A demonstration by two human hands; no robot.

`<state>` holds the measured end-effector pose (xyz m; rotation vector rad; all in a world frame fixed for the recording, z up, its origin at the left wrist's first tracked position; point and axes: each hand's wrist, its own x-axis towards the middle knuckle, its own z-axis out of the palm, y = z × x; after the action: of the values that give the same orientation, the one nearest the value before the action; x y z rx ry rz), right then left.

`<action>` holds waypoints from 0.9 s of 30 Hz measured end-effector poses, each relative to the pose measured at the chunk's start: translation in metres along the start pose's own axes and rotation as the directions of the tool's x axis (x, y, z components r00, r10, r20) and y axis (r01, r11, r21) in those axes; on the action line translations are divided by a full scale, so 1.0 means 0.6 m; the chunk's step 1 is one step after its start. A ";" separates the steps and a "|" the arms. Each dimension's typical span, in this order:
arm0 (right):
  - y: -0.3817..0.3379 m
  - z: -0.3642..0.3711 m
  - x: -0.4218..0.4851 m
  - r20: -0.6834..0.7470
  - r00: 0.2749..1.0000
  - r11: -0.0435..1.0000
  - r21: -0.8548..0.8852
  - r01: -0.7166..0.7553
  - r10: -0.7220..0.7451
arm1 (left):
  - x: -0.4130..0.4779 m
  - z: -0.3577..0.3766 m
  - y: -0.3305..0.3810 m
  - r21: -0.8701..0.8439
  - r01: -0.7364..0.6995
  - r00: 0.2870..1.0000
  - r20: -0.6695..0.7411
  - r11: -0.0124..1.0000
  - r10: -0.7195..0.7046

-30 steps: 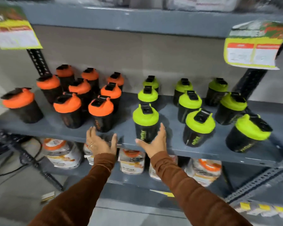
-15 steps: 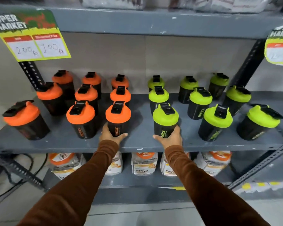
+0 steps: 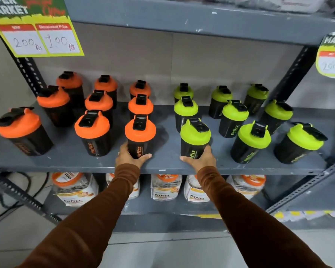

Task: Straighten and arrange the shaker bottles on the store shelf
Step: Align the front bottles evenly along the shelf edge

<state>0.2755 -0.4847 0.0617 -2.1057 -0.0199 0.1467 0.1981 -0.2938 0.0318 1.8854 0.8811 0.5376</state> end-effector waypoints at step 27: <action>0.009 0.041 -0.005 -0.161 0.987 1.000 -0.011 -0.018 0.016 | -0.006 -0.024 0.000 0.073 -0.030 0.985 0.170 0.997 0.017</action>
<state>0.2696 -0.4664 0.0448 -2.1242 0.0936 -0.0135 0.1858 -0.2881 0.0384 1.9801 0.7773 0.3558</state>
